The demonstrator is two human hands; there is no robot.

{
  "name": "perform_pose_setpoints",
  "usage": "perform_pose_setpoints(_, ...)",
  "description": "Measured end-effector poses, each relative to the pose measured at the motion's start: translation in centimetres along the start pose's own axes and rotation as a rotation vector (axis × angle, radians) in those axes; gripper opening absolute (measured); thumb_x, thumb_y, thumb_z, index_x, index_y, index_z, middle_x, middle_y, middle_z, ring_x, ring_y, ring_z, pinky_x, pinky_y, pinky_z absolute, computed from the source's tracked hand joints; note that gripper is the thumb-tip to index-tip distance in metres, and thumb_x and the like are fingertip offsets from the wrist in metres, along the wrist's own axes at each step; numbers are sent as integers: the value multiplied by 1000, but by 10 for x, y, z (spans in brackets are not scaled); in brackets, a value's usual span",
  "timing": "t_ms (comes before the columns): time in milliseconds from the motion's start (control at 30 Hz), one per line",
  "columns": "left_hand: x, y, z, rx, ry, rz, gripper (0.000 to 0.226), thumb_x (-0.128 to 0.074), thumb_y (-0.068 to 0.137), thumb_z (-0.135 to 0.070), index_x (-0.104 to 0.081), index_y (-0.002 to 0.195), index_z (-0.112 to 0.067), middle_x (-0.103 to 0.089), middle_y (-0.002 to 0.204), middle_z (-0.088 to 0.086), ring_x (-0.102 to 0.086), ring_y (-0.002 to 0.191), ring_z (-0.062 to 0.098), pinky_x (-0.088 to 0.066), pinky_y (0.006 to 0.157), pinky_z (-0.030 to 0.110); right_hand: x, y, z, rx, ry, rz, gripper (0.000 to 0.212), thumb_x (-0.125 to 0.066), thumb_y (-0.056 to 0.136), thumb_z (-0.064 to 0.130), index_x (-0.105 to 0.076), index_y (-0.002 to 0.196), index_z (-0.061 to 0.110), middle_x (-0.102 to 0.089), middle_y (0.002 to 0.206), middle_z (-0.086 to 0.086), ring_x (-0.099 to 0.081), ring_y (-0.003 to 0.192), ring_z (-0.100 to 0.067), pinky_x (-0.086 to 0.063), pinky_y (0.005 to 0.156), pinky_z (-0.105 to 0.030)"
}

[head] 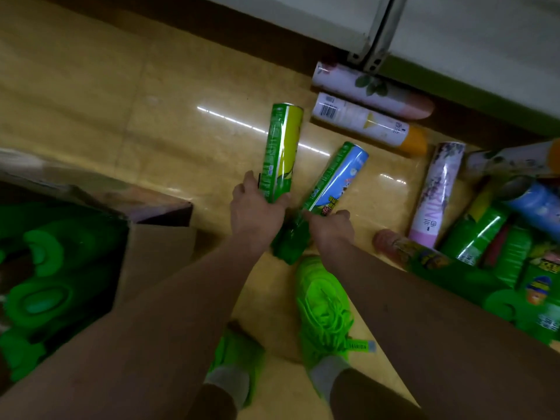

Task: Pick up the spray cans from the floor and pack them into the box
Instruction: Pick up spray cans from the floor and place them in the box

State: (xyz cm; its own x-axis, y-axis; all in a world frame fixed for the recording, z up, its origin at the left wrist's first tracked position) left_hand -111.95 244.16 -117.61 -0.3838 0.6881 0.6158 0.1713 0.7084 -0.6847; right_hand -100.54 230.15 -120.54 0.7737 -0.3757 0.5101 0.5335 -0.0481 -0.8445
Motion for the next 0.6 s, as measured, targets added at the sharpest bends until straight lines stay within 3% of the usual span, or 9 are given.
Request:
perform_pose_setpoints(67, -13, 17, 6, 26, -19, 18, 94, -74, 81, -50, -25, 154, -16, -48, 138, 15, -49, 127, 34, -42, 101, 42, -8, 14, -2, -15, -1, 3, 76, -77, 79, 52, -43, 129, 6, -60, 125, -14, -59, 115, -35, -49, 83, -36)
perform_pose_setpoints(200, -35, 42, 17, 20, -36, 59, 99, -79, 63, -65, -39, 141, -18, -60, 123, 8, -60, 113, 32, -51, 94, 45, -26, 32, -1, 5, -10, 3, 79, -79, 74, 55, -43, 126, 7, -61, 122, -13, -61, 112, -34, -52, 88, -39)
perform_pose_setpoints(433, -44, 57, 17, 96, -8, 102, 83, -87, 64, -46, -44, 128, -16, -61, 119, 7, -62, 105, 28, -43, 78, 31, -24, 40, -2, 8, 15, -23, 75, -84, 69, 50, -47, 119, 8, -61, 110, -9, -62, 105, -32, -53, 86, -39)
perform_pose_setpoints(600, -20, 32, -1, 133, -98, 63, 68, -78, 70, -47, -52, 124, -15, -60, 105, 1, -62, 102, 28, -45, 79, 30, -4, 13, 4, 37, 122, -43, 71, -74, 58, 58, -54, 113, 17, -67, 102, -6, -66, 95, -32, -56, 86, -46)
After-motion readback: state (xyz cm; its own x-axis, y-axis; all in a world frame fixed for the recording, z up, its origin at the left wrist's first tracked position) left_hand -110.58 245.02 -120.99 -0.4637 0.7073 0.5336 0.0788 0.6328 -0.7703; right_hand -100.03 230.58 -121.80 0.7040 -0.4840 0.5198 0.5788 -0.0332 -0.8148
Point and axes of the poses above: each hand's wrist, its own y-axis towards the middle knuckle, its own x-axis out of the back of the hand, z = x × y, the point moved 6 cm from there along y, towards the middle knuckle
